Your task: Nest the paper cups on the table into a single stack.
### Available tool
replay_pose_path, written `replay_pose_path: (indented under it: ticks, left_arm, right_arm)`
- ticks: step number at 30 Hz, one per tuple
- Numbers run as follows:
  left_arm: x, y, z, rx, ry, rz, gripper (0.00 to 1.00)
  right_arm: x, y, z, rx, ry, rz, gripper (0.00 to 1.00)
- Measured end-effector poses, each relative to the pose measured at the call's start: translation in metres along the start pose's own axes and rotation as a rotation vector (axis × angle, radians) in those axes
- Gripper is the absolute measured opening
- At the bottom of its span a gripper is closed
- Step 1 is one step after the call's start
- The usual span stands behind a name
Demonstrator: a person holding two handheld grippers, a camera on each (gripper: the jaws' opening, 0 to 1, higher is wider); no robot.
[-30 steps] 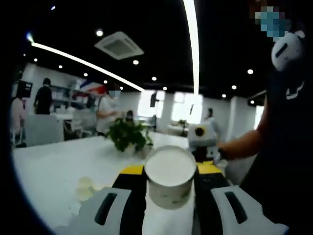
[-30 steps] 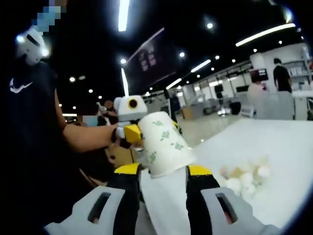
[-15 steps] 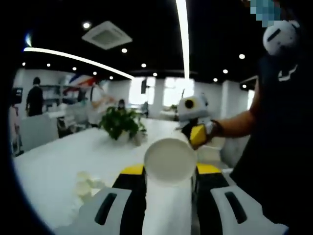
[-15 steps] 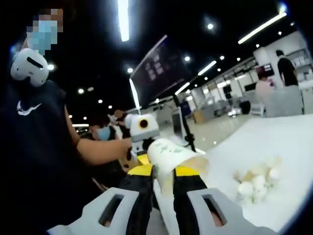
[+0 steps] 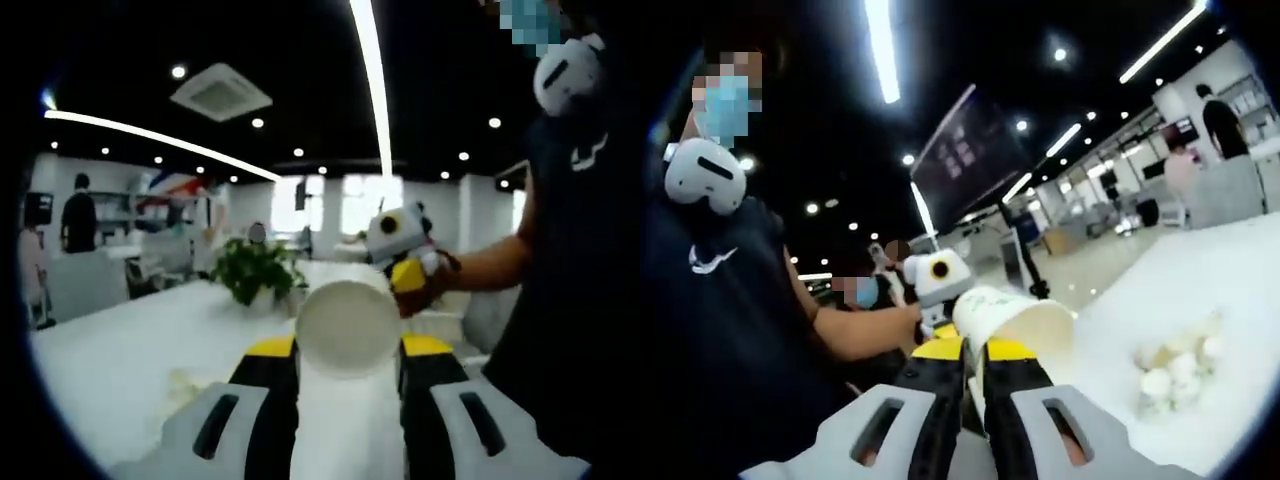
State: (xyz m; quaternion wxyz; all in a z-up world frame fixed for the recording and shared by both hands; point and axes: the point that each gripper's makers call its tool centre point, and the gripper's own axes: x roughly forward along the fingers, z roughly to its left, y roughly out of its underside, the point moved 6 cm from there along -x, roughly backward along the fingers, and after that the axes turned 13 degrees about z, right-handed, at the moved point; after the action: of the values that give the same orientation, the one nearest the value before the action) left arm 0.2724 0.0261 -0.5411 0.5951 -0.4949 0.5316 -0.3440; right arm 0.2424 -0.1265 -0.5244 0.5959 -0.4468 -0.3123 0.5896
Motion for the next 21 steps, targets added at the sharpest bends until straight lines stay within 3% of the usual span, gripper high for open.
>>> replay_pose_path:
  ticks: [2,5,10,13,16,21]
  left_arm:
    - [-0.001,-0.002,0.003,-0.009,-0.024,-0.01,0.38]
    - [-0.004,-0.004,0.007,-0.035,-0.065,-0.028,0.52]
    - [-0.007,0.004,0.016,-0.069,-0.133,0.016,0.69]
    - [-0.009,0.011,0.019,-0.108,-0.155,0.056,0.75]
    - [-0.009,0.03,0.025,-0.135,-0.203,0.169,0.8]
    - [-0.012,0.039,0.03,-0.178,-0.255,0.166,0.87]
  right_arm:
    - [0.0,-0.001,-0.002,-0.024,0.043,0.009,0.0]
    - [-0.002,-0.001,-0.006,-0.036,0.063,0.03,0.0]
    - [-0.006,-0.007,-0.009,-0.063,0.109,0.051,0.0]
    - [-0.009,-0.005,-0.014,-0.11,0.169,0.135,0.0]
    - [-0.009,-0.006,-0.014,-0.163,0.201,0.236,0.0]
    - [-0.011,-0.011,-0.018,-0.271,0.292,0.431,0.0]
